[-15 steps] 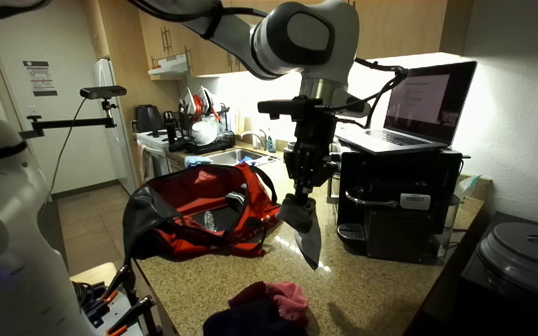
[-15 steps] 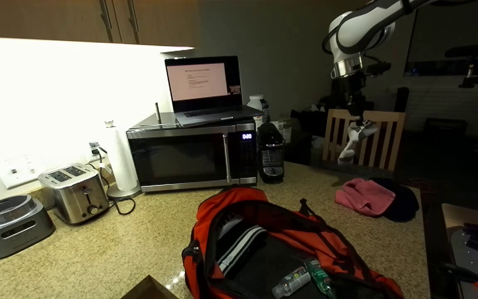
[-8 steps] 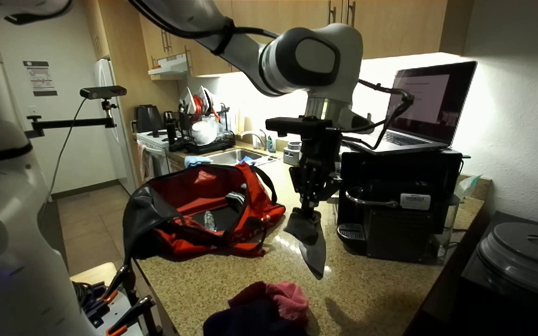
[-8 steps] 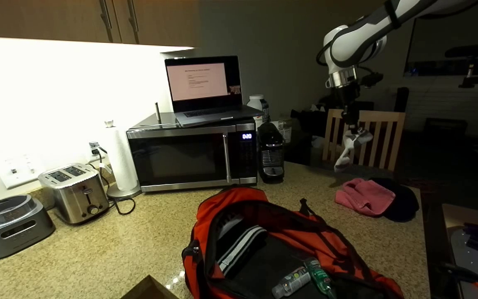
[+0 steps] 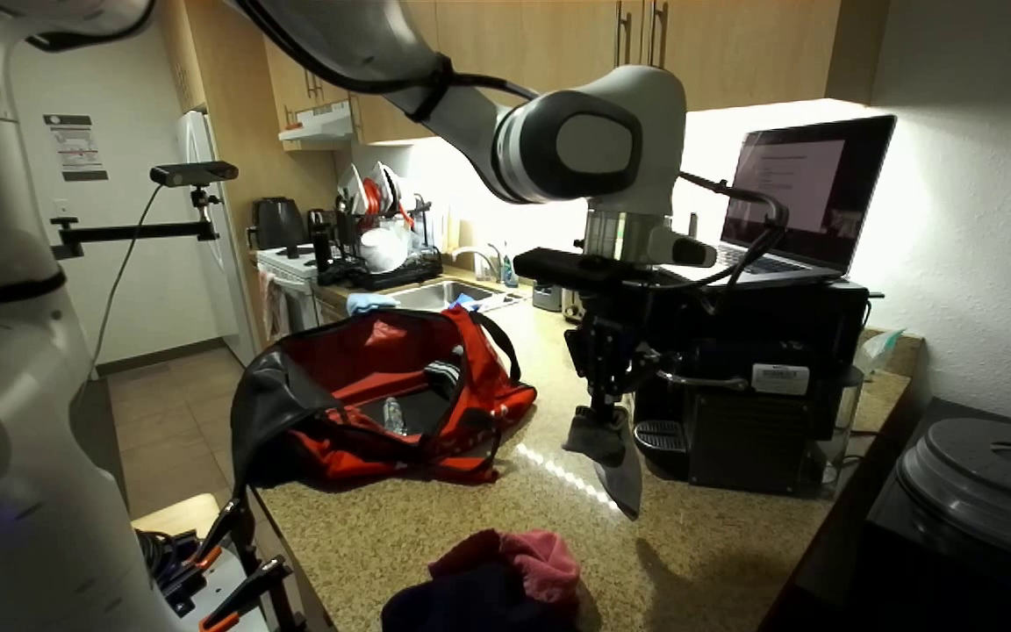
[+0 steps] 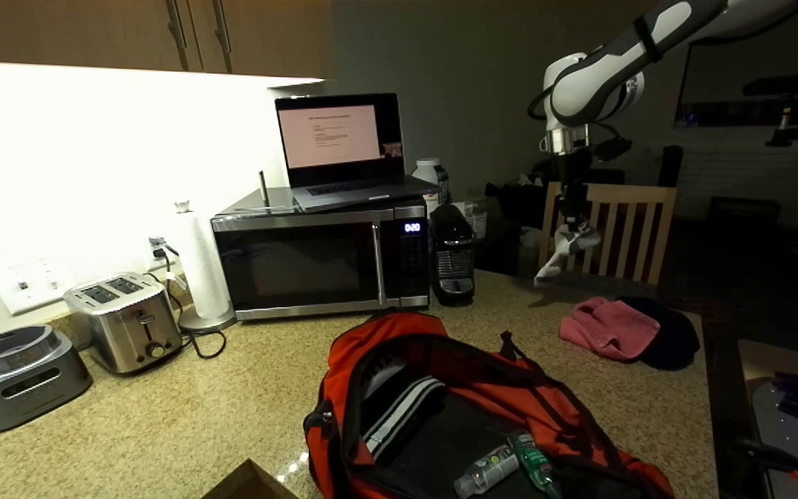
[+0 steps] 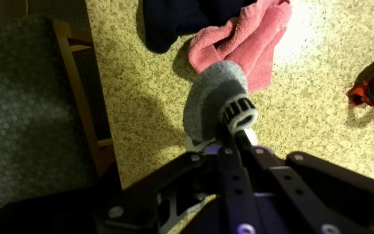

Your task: Remove the sock from the bag

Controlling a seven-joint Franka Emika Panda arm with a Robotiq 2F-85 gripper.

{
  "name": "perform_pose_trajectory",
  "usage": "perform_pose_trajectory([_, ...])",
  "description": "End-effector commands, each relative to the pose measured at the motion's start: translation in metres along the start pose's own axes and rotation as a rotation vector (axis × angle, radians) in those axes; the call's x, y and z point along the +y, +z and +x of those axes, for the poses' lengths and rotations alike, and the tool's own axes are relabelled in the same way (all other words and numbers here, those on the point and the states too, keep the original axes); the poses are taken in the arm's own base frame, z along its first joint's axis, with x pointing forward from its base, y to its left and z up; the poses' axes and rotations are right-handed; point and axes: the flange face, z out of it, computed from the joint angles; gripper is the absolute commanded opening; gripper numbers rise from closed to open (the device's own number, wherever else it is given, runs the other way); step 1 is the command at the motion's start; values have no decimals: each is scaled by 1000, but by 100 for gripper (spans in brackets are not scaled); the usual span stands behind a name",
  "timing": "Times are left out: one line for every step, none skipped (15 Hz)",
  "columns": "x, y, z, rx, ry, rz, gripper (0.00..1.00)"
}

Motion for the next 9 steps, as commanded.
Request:
perform_pose_trajectory([3, 12, -8, 46, 5, 43, 4])
perform_pose_trajectory([4, 16, -8, 50, 10, 49, 4])
perform_pose_trajectory([5, 19, -10, 52, 15, 53, 4])
perform_pose_trajectory([7, 21, -11, 57, 20, 56, 4])
perform_pose_trajectory([8, 24, -11, 61, 24, 58, 4])
perform_pose_trajectory([10, 27, -13, 66, 26, 58, 4])
perform_pose_trajectory([12, 31, -14, 69, 30, 60, 3])
perform_pose_trajectory([14, 37, -15, 71, 40, 66, 3])
perform_pose_trajectory([15, 43, -18, 72, 45, 74, 3])
